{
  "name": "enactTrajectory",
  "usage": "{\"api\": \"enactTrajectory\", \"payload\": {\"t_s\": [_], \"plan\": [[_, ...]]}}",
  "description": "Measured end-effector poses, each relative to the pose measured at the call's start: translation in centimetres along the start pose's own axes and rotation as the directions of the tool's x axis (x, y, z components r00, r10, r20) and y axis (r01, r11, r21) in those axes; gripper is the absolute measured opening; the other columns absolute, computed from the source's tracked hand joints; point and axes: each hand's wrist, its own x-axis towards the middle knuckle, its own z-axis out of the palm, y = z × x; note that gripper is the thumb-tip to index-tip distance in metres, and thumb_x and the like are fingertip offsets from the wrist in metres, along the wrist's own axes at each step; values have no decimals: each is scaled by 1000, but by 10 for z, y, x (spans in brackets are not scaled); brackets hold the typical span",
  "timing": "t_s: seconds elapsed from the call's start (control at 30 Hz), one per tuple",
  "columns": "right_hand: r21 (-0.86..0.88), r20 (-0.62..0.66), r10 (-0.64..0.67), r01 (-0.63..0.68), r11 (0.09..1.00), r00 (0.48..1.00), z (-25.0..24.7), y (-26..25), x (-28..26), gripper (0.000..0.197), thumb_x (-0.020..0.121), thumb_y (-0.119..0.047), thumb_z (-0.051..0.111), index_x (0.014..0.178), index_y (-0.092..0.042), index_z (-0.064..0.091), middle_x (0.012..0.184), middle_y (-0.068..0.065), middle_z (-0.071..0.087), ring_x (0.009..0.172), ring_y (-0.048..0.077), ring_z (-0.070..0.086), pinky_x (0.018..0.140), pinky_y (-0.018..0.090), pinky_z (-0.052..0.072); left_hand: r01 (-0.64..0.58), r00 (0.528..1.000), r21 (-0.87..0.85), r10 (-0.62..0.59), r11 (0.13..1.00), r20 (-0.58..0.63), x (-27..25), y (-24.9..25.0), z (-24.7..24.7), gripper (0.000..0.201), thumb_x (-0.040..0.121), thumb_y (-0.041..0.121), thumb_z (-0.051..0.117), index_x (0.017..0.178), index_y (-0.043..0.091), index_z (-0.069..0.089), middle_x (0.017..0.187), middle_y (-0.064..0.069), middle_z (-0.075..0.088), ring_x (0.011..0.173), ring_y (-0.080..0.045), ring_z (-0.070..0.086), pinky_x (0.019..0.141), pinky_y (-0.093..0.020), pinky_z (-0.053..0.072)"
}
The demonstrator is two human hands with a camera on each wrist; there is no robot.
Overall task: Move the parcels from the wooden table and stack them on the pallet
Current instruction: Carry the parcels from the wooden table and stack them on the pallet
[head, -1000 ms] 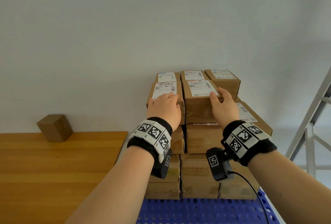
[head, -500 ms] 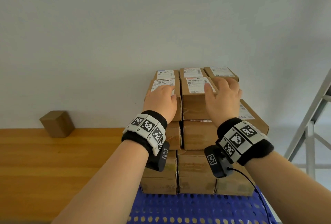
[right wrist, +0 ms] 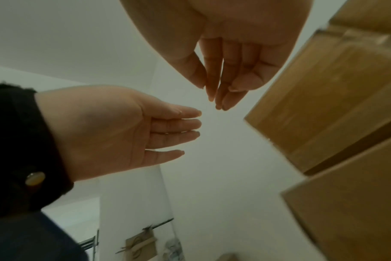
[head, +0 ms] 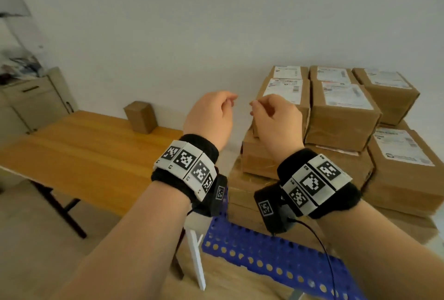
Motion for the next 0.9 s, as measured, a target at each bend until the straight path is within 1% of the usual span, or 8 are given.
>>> {"api": "enactTrajectory", "payload": {"t_s": [0.1, 0.2, 0.27, 0.43, 0.53, 0.6, 0.73, 0.9], "plan": [[40, 91, 10, -13, 999, 996, 39, -13, -4, 15, 94, -24, 51, 91, -16, 64, 82, -3, 65, 76, 10, 61, 68, 21, 49, 72, 997, 34, -71, 997, -27, -8, -33, -26, 32, 99, 19, 35, 122, 20, 57, 111, 5, 64, 105, -8, 57, 87, -19, 40], [46, 170, 5, -13, 999, 985, 84, -31, -6, 16, 94, -24, 51, 87, -17, 64, 81, -3, 66, 75, 11, 61, 61, 16, 44, 144, 988, 41, -141, 989, -61, -13, -72, -56, 33, 99, 20, 34, 123, 21, 57, 109, 6, 64, 103, -8, 57, 89, -24, 45], [52, 199, -2, -9, 999, 980, 117, -46, -4, 16, 93, -23, 52, 84, -17, 64, 80, -2, 67, 75, 12, 62, 59, 16, 43, 170, 983, 41, -167, 985, -80, -12, -101, -77, 34, 99, 19, 34, 123, 22, 57, 107, 6, 65, 101, -9, 58, 88, -27, 47], [100, 234, -1, -23, 995, 972, 215, -85, 1, 18, 92, -21, 52, 84, -12, 65, 80, 3, 67, 76, 19, 63, 64, 27, 49, 191, 978, 80, -182, 978, -105, 0, -187, -135, 33, 99, 19, 34, 122, 22, 58, 104, 8, 65, 94, -6, 56, 79, -21, 41], [123, 265, 36, -70, 990, 964, 278, -106, 2, 17, 92, -20, 52, 85, -12, 65, 82, 5, 68, 79, 22, 65, 73, 39, 56, 210, 976, 79, -205, 974, -71, 10, -238, -169, 33, 99, 18, 34, 122, 22, 58, 107, 6, 65, 98, -8, 57, 83, -22, 43], [126, 276, 70, -108, 986, 959, 313, -117, 3, 18, 91, -20, 52, 85, -11, 66, 82, 7, 68, 79, 24, 65, 75, 44, 56, 228, 973, 78, -226, 970, -44, 18, -271, -188, 33, 99, 18, 34, 121, 21, 58, 108, 5, 65, 100, -9, 58, 84, -23, 43], [105, 290, 128, -164, 981, 948, 364, -125, 17, 17, 92, -20, 51, 82, -14, 63, 83, 7, 68, 80, 26, 66, 74, 41, 57, 270, 963, 52, -270, 961, -5, 38, -329, -205, 33, 99, 18, 34, 120, 21, 59, 105, 5, 66, 99, -9, 59, 84, -24, 45], [79, 285, 161, -191, 978, 945, 419, -112, 51, 17, 92, -19, 51, 83, -12, 63, 83, 7, 68, 80, 25, 66, 74, 40, 57, 309, 950, 6, -309, 951, 50, 78, -388, -197, 33, 99, 17, 34, 120, 20, 59, 107, 4, 66, 99, -10, 59, 85, -24, 46]]}}
